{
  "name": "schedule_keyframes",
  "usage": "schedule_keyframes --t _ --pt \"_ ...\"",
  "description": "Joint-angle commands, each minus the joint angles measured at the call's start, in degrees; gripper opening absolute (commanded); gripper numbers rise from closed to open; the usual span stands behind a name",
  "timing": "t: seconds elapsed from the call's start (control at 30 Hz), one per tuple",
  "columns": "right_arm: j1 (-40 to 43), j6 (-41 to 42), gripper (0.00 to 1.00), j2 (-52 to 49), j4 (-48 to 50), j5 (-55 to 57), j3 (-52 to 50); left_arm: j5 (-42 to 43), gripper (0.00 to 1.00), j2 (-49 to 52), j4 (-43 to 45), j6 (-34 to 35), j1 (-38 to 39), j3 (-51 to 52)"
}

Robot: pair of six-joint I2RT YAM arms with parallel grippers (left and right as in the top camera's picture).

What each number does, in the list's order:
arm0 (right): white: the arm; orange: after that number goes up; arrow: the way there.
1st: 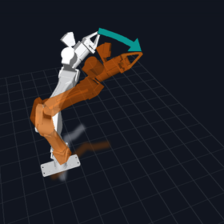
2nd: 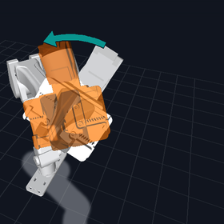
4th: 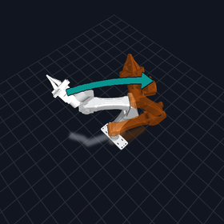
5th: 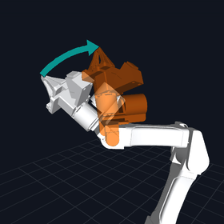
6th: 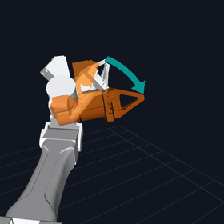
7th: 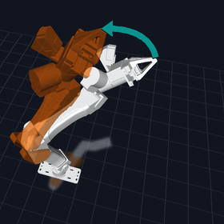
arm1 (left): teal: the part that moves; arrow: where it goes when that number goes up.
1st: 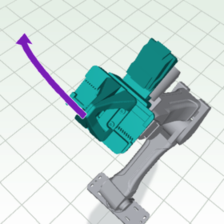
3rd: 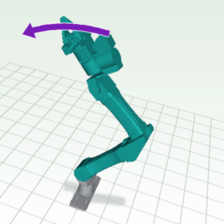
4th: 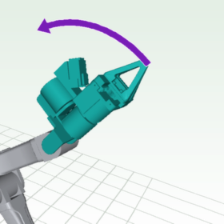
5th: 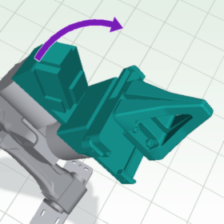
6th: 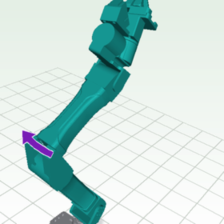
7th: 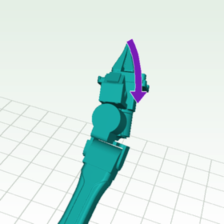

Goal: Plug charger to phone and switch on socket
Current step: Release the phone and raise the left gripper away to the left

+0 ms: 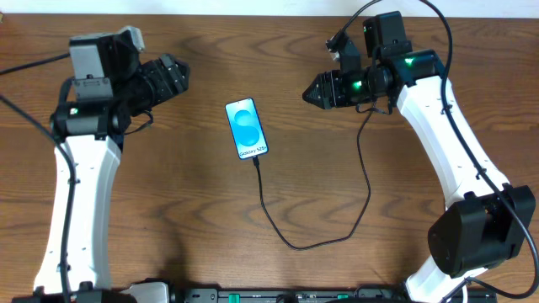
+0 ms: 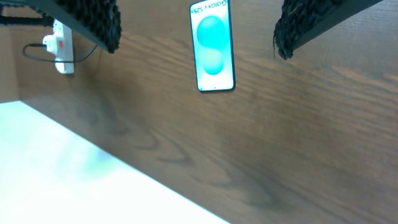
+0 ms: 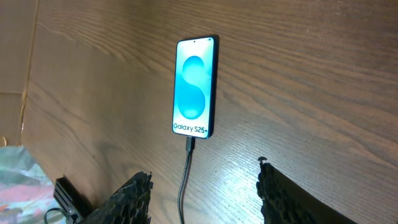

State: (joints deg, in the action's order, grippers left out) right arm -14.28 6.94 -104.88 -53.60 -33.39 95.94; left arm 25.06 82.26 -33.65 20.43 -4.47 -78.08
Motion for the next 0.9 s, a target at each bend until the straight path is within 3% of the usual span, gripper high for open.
schedule_keyframes --t 0.0,0.47,0.5,0.53,0.6,0.87 --pt "-0.4 -1.1 0.53 0.3 0.0 0.1 1.0 -0.5 0.93 -0.9 -0.3 -0.3 -0.3 0.0" --pt "-0.4 -1.7 0.51 0.3 -0.2 1.4 1.0 -0.5 0.95 -0.7 -0.2 -0.2 -0.3 0.1" --pt "-0.4 -1.7 0.47 0.3 -0.2 1.4 1.0 -0.5 0.95 -0.7 -0.2 -0.2 -0.3 0.1" --pt "-0.4 -1.7 0.28 0.3 -0.3 1.4 1.0 -0.5 0.95 -0.7 -0.2 -0.2 -0.3 0.1" --pt "-0.4 -1.7 0.11 0.3 -0.4 1.6 1.0 -0.5 0.95 -0.7 -0.2 -0.2 -0.3 0.1" --pt "-0.3 -1.7 0.10 0.3 -0.7 1.6 1.0 -0.5 0.95 -0.7 -0.2 -0.2 -0.3 0.1"
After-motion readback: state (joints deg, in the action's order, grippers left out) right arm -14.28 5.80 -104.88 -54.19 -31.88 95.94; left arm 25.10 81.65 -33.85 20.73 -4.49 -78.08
